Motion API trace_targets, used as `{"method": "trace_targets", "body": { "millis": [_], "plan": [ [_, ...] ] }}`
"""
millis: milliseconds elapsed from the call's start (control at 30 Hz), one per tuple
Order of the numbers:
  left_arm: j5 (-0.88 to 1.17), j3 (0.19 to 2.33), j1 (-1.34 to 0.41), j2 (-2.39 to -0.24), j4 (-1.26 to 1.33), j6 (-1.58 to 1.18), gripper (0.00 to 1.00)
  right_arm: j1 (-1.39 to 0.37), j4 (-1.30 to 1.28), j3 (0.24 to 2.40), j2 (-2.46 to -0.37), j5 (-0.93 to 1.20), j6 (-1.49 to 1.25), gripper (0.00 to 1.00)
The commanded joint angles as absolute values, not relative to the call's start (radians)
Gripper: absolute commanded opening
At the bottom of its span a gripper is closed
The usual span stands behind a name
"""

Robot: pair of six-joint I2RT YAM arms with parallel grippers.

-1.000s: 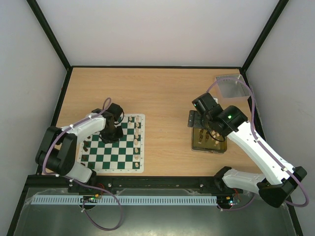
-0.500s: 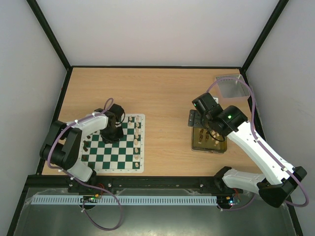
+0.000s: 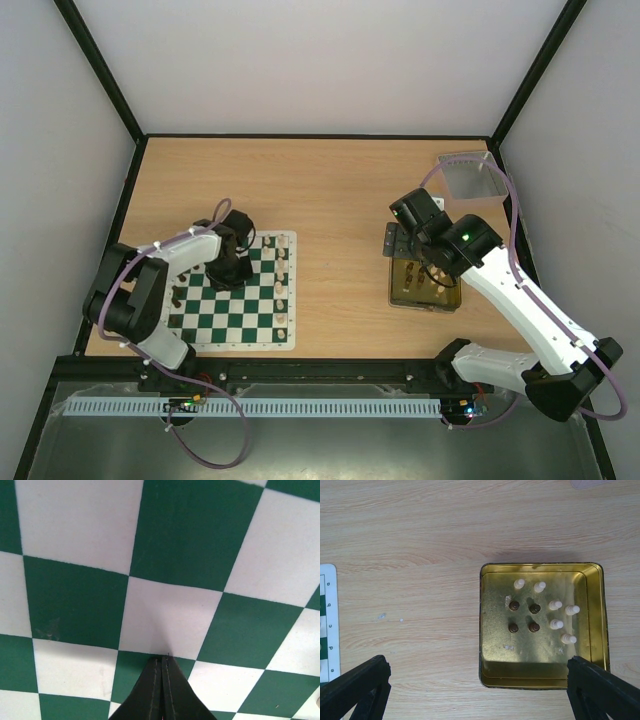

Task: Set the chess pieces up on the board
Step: Move the chessboard to the center of the board.

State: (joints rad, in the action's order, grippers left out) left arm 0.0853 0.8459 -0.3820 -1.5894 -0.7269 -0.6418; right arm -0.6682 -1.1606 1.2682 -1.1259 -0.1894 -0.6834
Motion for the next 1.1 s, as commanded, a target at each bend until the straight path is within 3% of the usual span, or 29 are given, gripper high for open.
{"method": "trace_targets", "body": {
  "millis": [0,1067],
  "plan": [
    [0.140,0.839,-0.426,-1.647,-0.663,-0.672,0.02,-0.673,-1.164,1.274,-1.130,-0.227,-0.674,0.92],
    [0.192,1.156,-0.715,-1.956,-0.638,-0.747,0.02,-0.673,-1.212,1.262,-1.093,-0.284,-0.680,0.93]
  ]
}}
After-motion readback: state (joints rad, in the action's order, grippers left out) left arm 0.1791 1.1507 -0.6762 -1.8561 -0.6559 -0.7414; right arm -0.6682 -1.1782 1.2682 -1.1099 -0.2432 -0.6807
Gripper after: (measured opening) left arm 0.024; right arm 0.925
